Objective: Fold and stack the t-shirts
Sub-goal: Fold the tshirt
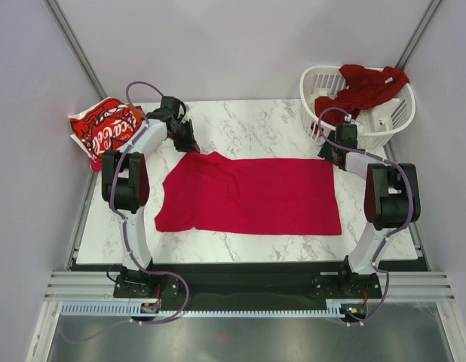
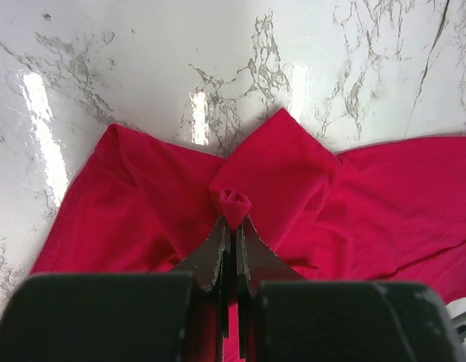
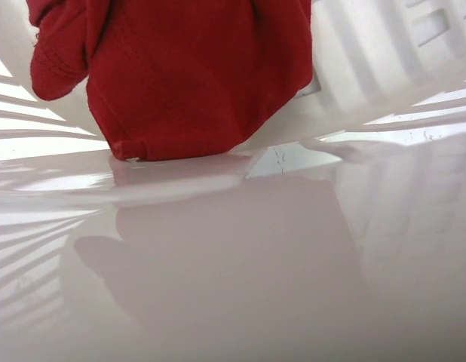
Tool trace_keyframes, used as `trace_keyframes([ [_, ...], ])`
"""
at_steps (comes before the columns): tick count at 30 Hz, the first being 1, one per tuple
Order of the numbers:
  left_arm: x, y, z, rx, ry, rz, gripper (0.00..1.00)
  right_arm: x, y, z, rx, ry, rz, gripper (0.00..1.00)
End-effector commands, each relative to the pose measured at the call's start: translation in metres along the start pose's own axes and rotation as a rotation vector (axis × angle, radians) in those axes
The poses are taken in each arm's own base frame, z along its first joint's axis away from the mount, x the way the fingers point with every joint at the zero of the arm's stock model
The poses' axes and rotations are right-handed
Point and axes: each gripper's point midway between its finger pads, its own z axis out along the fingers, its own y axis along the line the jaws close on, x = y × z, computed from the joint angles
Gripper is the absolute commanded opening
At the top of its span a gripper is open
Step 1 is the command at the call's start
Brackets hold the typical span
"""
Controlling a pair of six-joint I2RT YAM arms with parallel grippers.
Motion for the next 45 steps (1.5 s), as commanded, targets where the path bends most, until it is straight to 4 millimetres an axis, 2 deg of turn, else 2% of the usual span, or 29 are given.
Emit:
trace_keyframes([
  [1, -0.010, -0.014, -0.024, 0.032, -0.050, 0.048, 0.02, 0.031, -0.002, 0.001, -0.029, 0.100, 0.061, 0.61],
  [3, -0.010, -0.016, -0.025, 0.036, -0.049, 0.047, 0.02, 0.037, -0.008, 0.005, 0.004, 0.118, 0.049, 0.63],
  [4, -0.010, -0.016, -0.025, 0.037, -0.049, 0.045, 0.02, 0.047, -0.014, 0.012, 0.022, 0.156, 0.042, 0.63],
  [5, -0.009, -0.017, -0.026, 0.040, -0.049, 0.047, 0.02, 0.045, -0.011, 0.013, 0.013, 0.173, 0.040, 0.63],
  [7, -0.010, -0.018, -0.027, 0.040, -0.052, 0.050, 0.02, 0.030, -0.007, 0.001, -0.007, 0.119, 0.055, 0.62],
  [8, -0.009, -0.019, -0.027, 0.038, -0.052, 0.056, 0.02, 0.035, -0.005, -0.006, -0.041, 0.080, 0.059, 0.63],
  [9, -0.010, -0.017, -0.028, 0.031, -0.056, 0.055, 0.02, 0.017, 0.001, -0.023, -0.070, 0.009, 0.062, 0.66],
  [10, -0.009, -0.018, -0.028, 0.031, -0.055, 0.053, 0.02, 0.022, -0.001, -0.029, -0.068, -0.002, 0.050, 0.67],
  [12, -0.009, -0.021, -0.027, 0.043, -0.052, 0.050, 0.02, 0.012, 0.000, -0.043, -0.079, -0.044, 0.025, 0.69],
  [15, -0.005, -0.026, -0.025, 0.049, -0.042, 0.055, 0.02, 0.016, -0.005, -0.060, -0.088, -0.079, 0.026, 0.70],
  [17, -0.001, -0.028, -0.024, 0.045, -0.038, 0.062, 0.02, 0.012, -0.007, -0.064, -0.084, -0.099, 0.031, 0.71],
  [20, 0.002, -0.032, -0.026, 0.040, -0.040, 0.076, 0.02, 0.014, -0.012, -0.061, -0.052, -0.079, 0.012, 0.69],
  [23, 0.002, -0.034, -0.031, 0.037, -0.051, 0.090, 0.02, 0.020, -0.001, -0.066, -0.082, -0.089, -0.004, 0.70],
  [27, 0.002, -0.036, -0.039, 0.037, -0.062, 0.097, 0.02, 0.031, -0.002, -0.050, -0.060, -0.041, -0.013, 0.69],
  [30, 0.003, -0.034, -0.043, 0.025, -0.070, 0.104, 0.02, 0.026, 0.003, -0.036, -0.058, -0.040, -0.007, 0.68],
  [33, 0.007, -0.034, -0.050, 0.021, -0.062, 0.109, 0.02, 0.026, -0.004, -0.025, -0.002, -0.018, -0.017, 0.69],
  [34, 0.010, -0.032, -0.052, 0.011, -0.056, 0.112, 0.02, 0.020, -0.003, -0.023, 0.011, -0.019, -0.020, 0.69],
  [37, 0.013, -0.026, -0.070, -0.027, -0.075, 0.119, 0.02, 0.018, 0.000, -0.015, 0.012, -0.010, -0.026, 0.69],
  [38, 0.012, -0.024, -0.081, -0.045, -0.098, 0.122, 0.02, 0.022, 0.000, -0.012, 0.010, 0.008, -0.029, 0.69],
  [41, 0.018, -0.017, -0.094, -0.074, -0.108, 0.134, 0.02, 0.017, 0.008, -0.017, -0.034, -0.009, -0.020, 0.70],
  [42, 0.019, -0.016, -0.103, -0.080, -0.124, 0.148, 0.02, 0.018, 0.011, -0.020, -0.052, -0.005, -0.018, 0.70],
  [45, 0.027, -0.008, -0.110, -0.111, -0.116, 0.165, 0.02, 0.006, 0.015, -0.031, -0.073, -0.038, -0.017, 0.71],
])
